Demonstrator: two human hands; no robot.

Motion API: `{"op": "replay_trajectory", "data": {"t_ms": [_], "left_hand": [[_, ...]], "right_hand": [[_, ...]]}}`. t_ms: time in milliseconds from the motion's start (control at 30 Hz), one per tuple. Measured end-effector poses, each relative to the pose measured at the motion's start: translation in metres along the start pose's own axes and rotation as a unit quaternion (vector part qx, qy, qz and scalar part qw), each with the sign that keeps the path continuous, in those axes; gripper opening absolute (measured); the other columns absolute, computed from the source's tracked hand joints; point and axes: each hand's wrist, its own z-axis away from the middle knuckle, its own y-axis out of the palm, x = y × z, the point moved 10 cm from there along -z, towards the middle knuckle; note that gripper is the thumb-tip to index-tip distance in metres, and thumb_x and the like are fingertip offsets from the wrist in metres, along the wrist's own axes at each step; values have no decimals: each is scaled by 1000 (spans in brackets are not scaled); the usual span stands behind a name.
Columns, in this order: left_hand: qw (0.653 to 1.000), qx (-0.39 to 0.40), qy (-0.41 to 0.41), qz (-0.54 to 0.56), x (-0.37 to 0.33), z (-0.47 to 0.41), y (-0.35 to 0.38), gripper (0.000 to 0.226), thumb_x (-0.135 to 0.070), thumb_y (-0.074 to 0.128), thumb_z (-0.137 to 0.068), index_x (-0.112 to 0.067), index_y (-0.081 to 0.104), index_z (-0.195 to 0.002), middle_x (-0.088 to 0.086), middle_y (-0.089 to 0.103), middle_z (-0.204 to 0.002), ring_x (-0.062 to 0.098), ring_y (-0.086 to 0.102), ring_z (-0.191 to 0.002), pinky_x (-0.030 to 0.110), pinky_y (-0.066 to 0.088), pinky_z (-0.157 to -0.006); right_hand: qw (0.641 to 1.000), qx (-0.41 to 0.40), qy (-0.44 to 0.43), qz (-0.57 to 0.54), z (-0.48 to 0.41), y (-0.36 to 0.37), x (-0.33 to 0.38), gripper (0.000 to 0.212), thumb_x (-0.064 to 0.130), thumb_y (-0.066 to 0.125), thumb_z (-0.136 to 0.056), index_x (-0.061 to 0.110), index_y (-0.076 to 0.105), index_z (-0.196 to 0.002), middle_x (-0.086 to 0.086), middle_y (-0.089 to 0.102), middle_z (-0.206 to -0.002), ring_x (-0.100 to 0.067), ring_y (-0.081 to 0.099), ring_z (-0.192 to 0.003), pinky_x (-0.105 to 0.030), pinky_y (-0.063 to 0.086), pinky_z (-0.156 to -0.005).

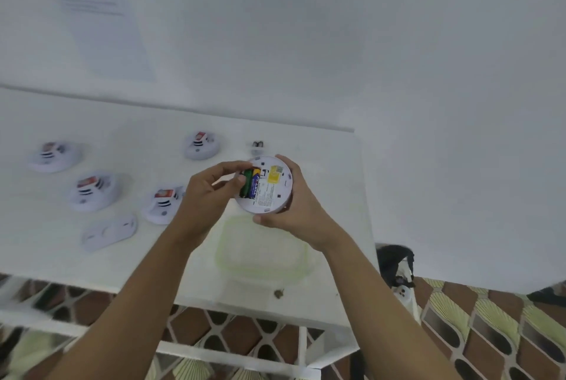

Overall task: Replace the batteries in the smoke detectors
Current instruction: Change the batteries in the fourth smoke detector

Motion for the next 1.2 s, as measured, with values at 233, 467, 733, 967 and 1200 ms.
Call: {"op": "replay_trajectory", "data": {"t_ms": [233,467,733,967,1200], "left_hand": [[998,-60,-12,0,2,20,-70,17,-6,54,-97,-8,68,-107,7,73,-105,22,68,-98,29,56,-79],[964,-147,-47,-217,18,26,-176,17,-9,57,-95,-21,68,-101,-3,72,-105,17,66,-101,33,50,-90],[813,87,-172,-549,91,29,-238,76,-42,70,-84,-24,36,-149,0,34,-156,21,33,-142,40,30,-115],[844,59,-107,-523,81,31,-255,84,-49,76,-77,-26,38,-147,-3,52,-138,19,47,-127,40,39,-109],[927,-64,-8,-369,18,28,-280,69,-54,76,-68,-29,58,-130,-9,59,-111,8,59,-90,23,50,-74]], "right_hand": [[1000,9,-1,14,-17,59,-2,94,-7,83,-74,19,27,-145,8,50,-135,-1,54,-123,-36,54,-100],[1000,18,-3,11,-43,109,-6,92,-6,82,-75,21,28,-145,10,49,-136,-1,52,-126,-34,54,-100],[1000,-3,14,22,-62,148,-19,92,-6,85,-71,26,33,-140,12,52,-132,2,55,-120,-35,58,-93],[999,-11,24,34,-74,173,-30,91,-8,85,-70,26,35,-139,15,54,-131,4,55,-119,-27,55,-95],[999,4,39,33,-83,194,-35,91,-7,86,-70,24,38,-141,13,54,-131,3,55,-117,-31,59,-85]]}}
